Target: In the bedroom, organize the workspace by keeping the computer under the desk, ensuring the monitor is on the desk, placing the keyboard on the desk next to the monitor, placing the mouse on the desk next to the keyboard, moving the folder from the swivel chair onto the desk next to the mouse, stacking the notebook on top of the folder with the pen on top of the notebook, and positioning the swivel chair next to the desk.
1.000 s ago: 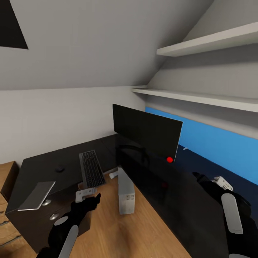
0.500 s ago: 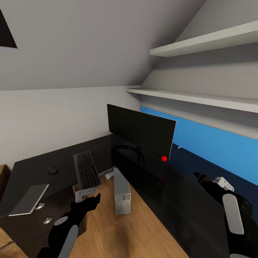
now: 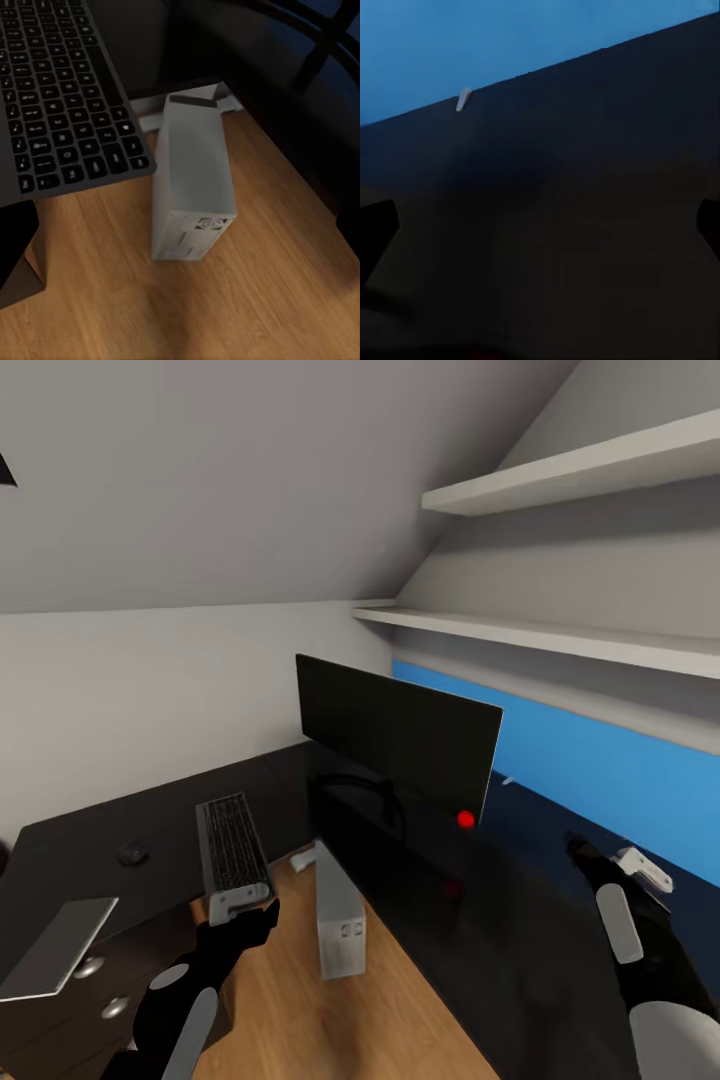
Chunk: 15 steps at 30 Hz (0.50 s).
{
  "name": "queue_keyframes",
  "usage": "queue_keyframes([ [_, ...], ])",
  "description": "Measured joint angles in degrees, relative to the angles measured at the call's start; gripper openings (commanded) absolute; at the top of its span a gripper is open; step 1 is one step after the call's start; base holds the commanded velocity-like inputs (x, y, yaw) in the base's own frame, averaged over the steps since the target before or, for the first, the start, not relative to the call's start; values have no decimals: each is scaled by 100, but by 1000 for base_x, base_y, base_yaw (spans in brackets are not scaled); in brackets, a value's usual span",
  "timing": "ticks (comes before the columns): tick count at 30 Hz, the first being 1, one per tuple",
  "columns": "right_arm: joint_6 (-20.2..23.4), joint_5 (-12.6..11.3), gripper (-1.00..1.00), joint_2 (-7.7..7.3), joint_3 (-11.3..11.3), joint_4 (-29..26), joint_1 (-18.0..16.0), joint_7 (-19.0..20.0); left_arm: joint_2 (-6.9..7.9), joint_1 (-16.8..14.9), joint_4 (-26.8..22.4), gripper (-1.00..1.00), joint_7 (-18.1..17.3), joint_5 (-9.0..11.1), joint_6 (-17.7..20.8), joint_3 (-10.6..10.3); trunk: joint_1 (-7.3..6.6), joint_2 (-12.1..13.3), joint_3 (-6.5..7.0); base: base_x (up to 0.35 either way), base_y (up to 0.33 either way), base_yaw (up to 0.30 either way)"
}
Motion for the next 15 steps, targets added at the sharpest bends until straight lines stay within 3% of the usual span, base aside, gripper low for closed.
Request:
queue_keyframes([
  [1, -234, 267, 100, -26, 87, 404, -276, -5, 0, 0, -1, 100, 0, -1, -3, 0, 0, 0, 0, 244, 0, 0],
  [4, -683, 727, 100, -51, 202, 1106, -728, -12, 0, 0, -3, 100, 0, -2, -8, 0, -1, 0, 0, 273, 0, 0],
  [5, -1032, 1031, 100, -59, 249, 1589, -1006, -15, 0, 0, -1, 100, 0, -3, -11, 0, -1, 0, 0, 268, 0, 0],
  [7, -1415, 1355, 100, -66, 277, 2088, -1271, -20, 0, 0, -1, 100, 0, -5, -9, 0, 0, 0, 0, 190, 0, 0],
  [8, -1762, 1646, 100, -69, 295, 2536, -1482, -29, 0, 0, 1, 100, 3, -8, -9, 0, 1, 0, 0, 118, 0, 0],
  [12, -2632, 2207, 100, -92, 325, 3535, -1914, -45, 0, 0, -2, 100, 7, -11, -9, -3, 2, 0, -1, 61, 0, 0],
  [15, -2865, 2340, 100, -123, 329, 3794, -2027, -41, 0, 0, -1, 100, 8, -12, -9, -1, 1, 0, -1, 127, 0, 0],
])
